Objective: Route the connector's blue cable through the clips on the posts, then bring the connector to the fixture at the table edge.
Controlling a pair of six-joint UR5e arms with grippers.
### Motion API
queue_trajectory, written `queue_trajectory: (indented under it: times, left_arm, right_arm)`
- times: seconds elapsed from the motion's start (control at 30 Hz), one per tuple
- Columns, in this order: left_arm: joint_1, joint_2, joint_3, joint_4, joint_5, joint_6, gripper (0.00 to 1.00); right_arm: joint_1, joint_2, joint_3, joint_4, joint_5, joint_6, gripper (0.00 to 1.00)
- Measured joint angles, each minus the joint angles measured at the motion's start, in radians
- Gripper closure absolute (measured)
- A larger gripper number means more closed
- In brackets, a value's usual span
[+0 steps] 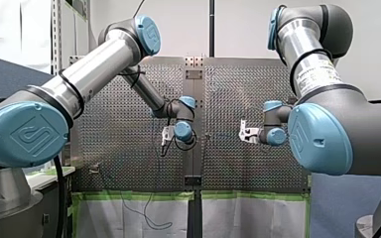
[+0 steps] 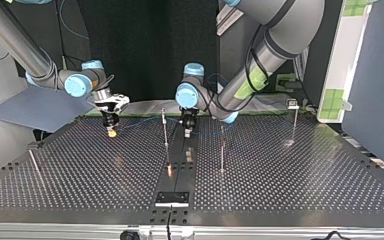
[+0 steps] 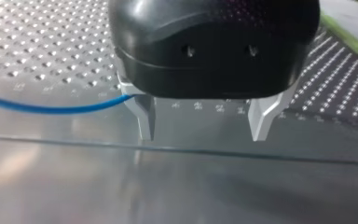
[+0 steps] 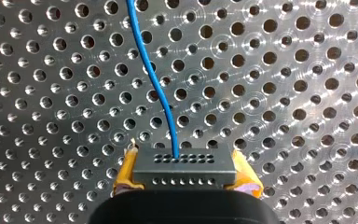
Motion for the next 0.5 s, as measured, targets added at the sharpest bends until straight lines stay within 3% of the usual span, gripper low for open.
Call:
queue_trajectory:
  times: [0.3, 0.5]
  left_arm:
    - [-0.019, 0.012, -0.002, -0.042, -0.023, 0.017, 0.00]
    - [-0.036, 0.040, -0.017, -0.029, -0.028, 0.019, 0.00]
  right_arm:
    - [0.000, 0.000, 0.000, 0.010, 0.000, 0.000, 1.00]
    - [0.000, 0.000, 0.000, 0.013, 0.000, 0.000, 1.00]
